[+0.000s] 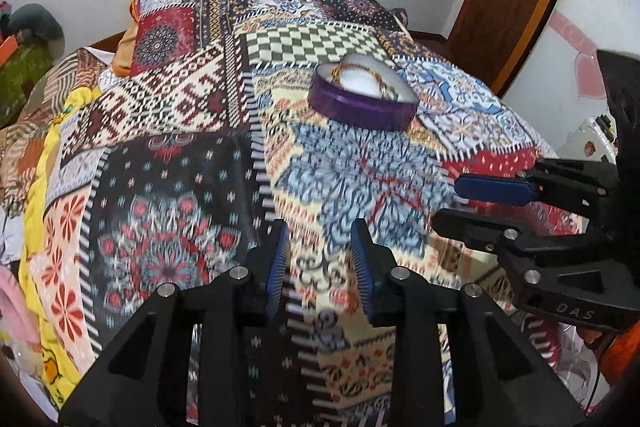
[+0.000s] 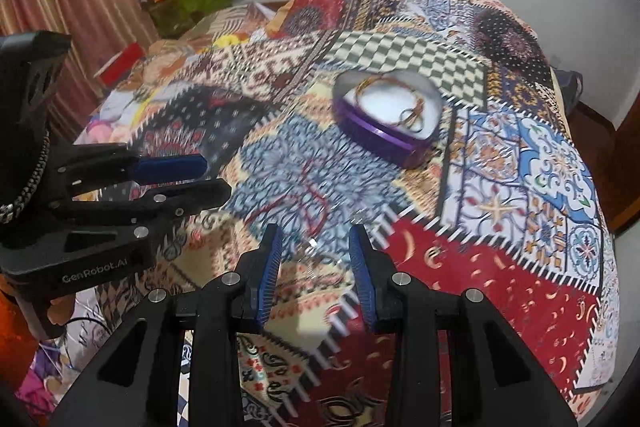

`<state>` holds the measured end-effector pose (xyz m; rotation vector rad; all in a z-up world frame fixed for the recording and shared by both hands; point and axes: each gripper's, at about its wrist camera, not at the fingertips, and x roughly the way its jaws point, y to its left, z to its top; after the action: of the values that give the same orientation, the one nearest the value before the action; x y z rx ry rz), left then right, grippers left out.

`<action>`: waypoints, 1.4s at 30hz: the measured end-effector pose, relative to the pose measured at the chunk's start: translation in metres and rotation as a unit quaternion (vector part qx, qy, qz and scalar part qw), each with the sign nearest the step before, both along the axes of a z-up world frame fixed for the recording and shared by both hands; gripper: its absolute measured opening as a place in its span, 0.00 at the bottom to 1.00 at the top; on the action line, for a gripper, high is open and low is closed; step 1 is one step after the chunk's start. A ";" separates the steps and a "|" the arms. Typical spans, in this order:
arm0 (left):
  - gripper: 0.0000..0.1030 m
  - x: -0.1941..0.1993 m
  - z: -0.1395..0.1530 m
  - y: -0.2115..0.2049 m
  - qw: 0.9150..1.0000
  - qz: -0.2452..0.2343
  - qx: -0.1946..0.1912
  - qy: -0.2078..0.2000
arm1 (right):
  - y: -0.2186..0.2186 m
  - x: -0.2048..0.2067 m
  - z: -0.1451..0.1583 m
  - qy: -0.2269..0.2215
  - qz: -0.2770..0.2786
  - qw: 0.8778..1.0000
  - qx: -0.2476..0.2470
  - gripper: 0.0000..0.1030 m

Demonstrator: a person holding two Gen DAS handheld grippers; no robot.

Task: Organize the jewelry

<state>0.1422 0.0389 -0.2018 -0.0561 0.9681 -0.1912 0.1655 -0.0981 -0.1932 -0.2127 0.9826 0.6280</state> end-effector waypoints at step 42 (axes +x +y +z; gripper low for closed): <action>0.06 0.011 -0.014 -0.050 0.998 -0.048 -0.027 0.000 | -0.049 0.008 0.016 -0.035 -0.071 0.996 0.050 0.14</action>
<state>0.1530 -0.0115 -0.2157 -0.0593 0.9670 -0.3056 0.1736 -0.1470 -0.1768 -0.0740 0.8869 0.5341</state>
